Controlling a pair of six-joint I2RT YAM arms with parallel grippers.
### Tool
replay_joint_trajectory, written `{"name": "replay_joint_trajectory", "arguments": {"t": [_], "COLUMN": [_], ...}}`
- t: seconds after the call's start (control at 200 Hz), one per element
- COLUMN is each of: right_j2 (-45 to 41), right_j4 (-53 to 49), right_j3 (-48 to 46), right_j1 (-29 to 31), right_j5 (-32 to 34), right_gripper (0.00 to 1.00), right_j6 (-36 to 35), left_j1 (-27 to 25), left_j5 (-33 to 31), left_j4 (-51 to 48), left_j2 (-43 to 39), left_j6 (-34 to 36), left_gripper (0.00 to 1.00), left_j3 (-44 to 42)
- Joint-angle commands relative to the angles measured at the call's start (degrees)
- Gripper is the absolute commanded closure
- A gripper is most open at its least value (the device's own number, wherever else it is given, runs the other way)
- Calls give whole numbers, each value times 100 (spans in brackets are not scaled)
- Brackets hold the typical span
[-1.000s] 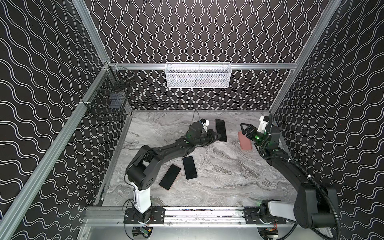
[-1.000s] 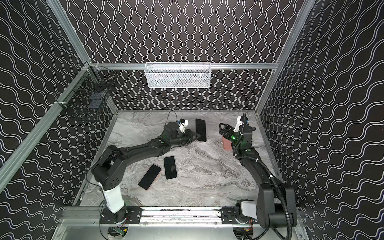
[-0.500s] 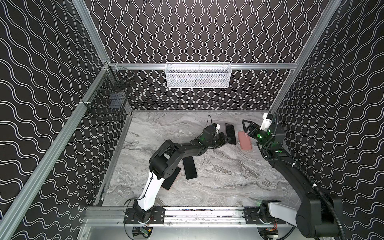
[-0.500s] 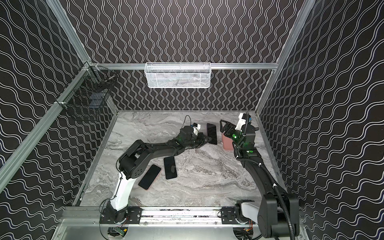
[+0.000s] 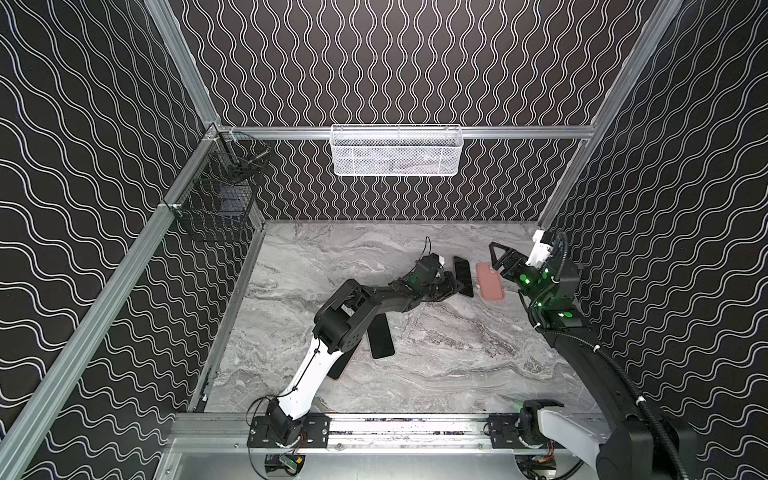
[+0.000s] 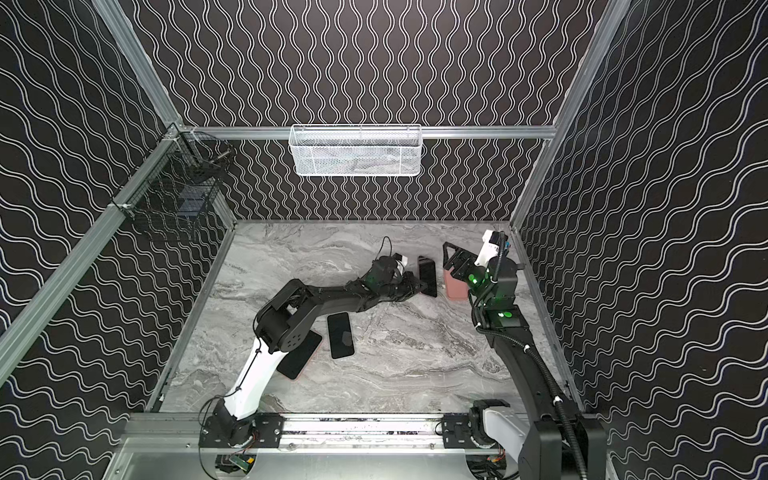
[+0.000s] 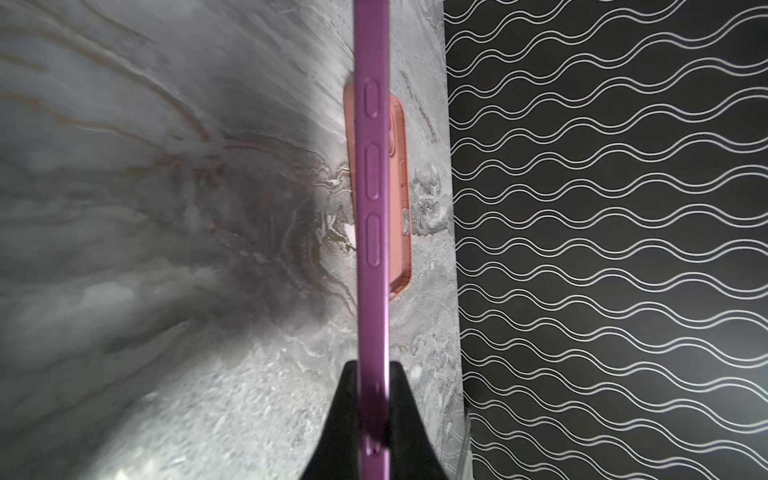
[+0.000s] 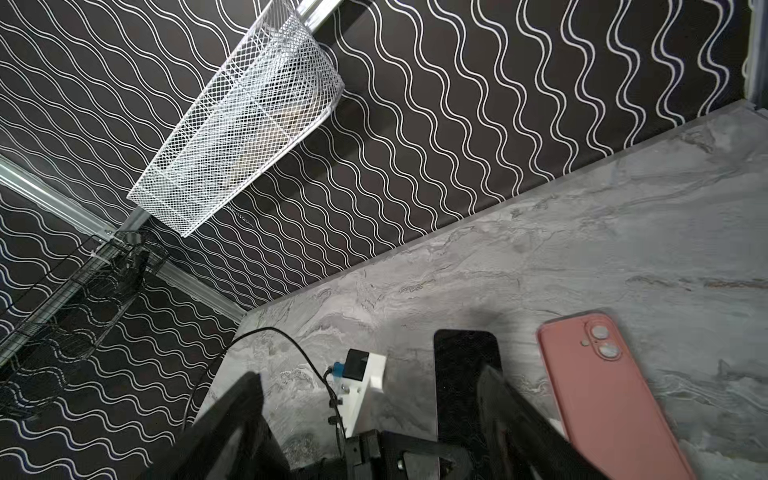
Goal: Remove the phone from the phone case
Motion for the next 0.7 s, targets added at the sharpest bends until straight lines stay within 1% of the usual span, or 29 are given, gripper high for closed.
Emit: {"name": "replay_joint_trajectory", "arguments": {"t": [0.0,0.115,0.25,0.691], "right_j2": [-138,-280,-333,-571], "right_j4": [-221,-322,-532,-859], "right_j3": [-49,-123,-138,-207], "right_j1": [-2,-2,-2,-2], "right_j5": [12,-75,-135,-57], "right_gripper": [16,16,16,16], "right_j6": [41,163,149,167], "left_j1": [-14,-12,-12,-14], "left_j5": [-29,22,11,242], "left_j4": [137,114,-1,-16], "left_j2": [59,128,158,419], "left_j6": [173,170,234,181], "left_gripper": [100,100,100,100], "left_j3": [130,158,166,532]}}
